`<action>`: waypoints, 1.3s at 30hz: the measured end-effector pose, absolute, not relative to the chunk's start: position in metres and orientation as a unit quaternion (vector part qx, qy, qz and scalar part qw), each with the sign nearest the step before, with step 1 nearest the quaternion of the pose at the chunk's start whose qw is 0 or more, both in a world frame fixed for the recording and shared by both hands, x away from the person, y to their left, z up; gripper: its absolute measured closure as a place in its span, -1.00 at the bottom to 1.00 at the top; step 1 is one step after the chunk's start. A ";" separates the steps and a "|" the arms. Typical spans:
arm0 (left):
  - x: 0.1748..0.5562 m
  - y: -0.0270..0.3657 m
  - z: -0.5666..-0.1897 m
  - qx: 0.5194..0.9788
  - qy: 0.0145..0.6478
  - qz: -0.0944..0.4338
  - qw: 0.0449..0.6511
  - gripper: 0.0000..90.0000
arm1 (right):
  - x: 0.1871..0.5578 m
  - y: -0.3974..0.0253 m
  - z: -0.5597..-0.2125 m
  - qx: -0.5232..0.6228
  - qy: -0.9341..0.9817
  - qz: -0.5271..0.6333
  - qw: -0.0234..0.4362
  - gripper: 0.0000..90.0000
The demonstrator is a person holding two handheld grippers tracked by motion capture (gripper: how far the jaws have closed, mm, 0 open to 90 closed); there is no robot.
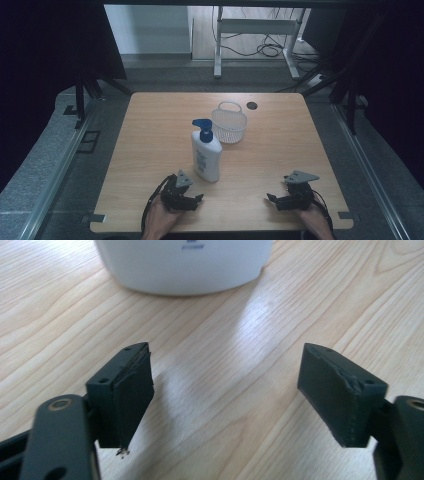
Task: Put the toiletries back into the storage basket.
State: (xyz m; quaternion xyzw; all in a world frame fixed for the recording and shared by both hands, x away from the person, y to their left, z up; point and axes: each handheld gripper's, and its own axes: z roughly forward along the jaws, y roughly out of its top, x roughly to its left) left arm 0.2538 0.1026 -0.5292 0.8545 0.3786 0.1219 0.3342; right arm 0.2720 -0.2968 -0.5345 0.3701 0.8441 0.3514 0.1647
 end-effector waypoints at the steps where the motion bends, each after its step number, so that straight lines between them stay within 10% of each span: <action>1: 0.253 0.104 -0.529 0.855 0.380 0.127 0.330 -0.57 | 0.272 -0.296 -0.534 0.368 0.845 0.351 0.165 -0.92; 39: 0.243 0.118 -0.543 0.844 0.391 0.141 0.341 -0.73 | 0.273 -0.257 -0.508 0.316 0.859 0.387 0.114 -1.00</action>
